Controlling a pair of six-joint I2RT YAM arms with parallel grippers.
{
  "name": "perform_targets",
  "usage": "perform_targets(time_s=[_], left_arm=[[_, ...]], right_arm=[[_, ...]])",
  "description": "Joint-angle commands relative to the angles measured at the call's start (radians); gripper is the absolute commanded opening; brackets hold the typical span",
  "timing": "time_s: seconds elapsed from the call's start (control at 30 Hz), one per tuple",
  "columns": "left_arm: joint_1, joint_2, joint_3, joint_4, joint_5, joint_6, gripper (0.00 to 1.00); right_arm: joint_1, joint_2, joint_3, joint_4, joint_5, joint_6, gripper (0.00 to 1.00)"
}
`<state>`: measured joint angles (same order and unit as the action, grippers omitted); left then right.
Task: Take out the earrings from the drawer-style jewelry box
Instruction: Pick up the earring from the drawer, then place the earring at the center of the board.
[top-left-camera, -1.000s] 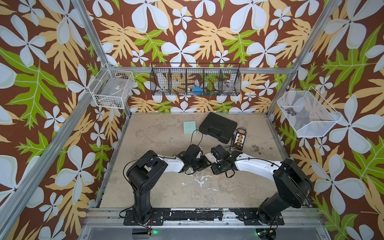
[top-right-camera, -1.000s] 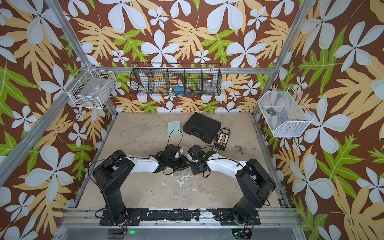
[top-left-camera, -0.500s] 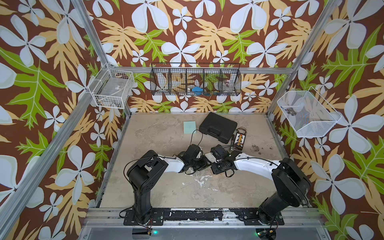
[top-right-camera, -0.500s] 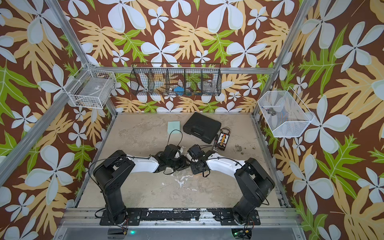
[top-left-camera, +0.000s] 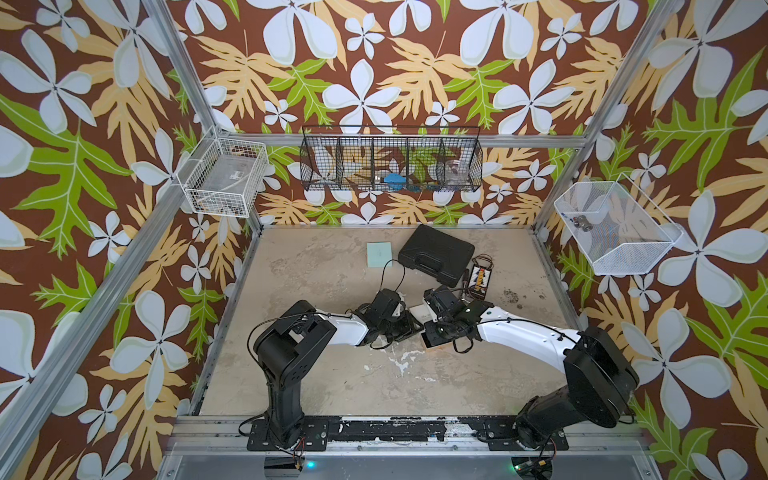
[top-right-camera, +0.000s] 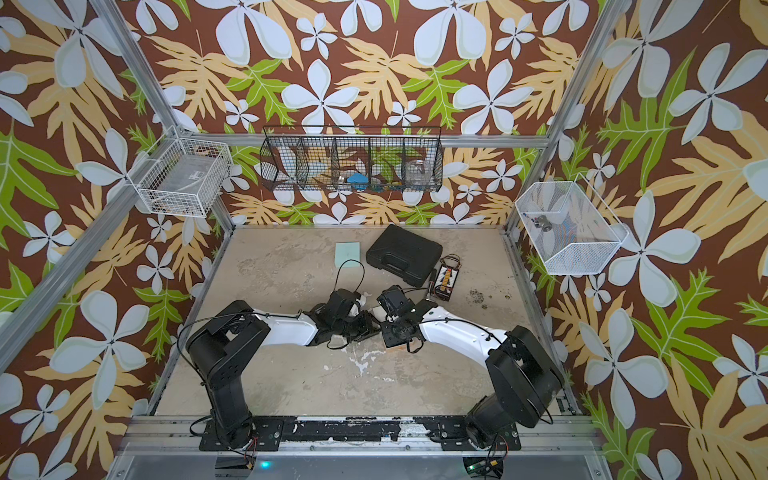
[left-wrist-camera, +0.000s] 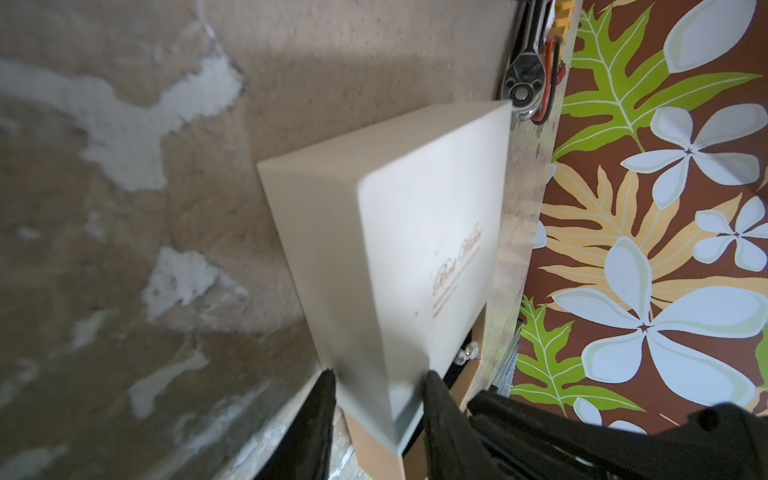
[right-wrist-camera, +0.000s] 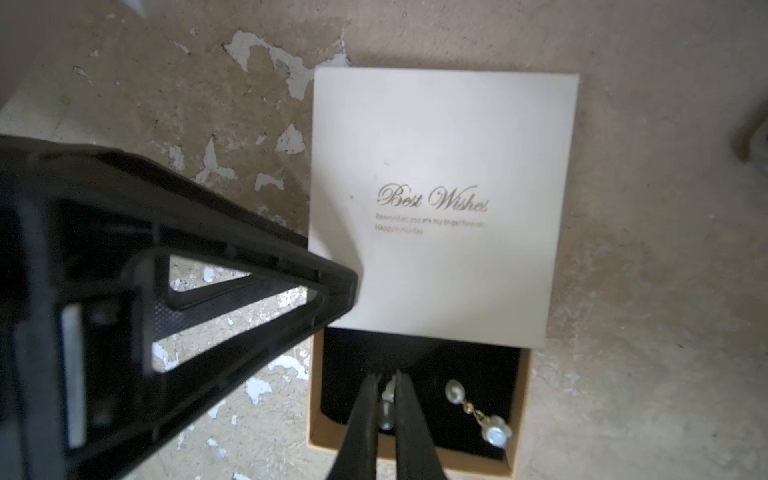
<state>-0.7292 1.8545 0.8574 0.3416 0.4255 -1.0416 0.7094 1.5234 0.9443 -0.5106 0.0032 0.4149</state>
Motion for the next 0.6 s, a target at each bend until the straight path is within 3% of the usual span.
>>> perform_targets(time_s=[0.0,0.57], left_arm=[[0.001,0.008,-0.001,-0.043,-0.018,0.014,0.37],[0.001,0.006,0.0,-0.044,-0.021,0.014,0.37]], right_arm=[[0.001,-0.032,-0.002,-0.041,0.006,0.01,0.1],[0.06,-0.339,-0.254,-0.222,-0.109,0.113,0.12]])
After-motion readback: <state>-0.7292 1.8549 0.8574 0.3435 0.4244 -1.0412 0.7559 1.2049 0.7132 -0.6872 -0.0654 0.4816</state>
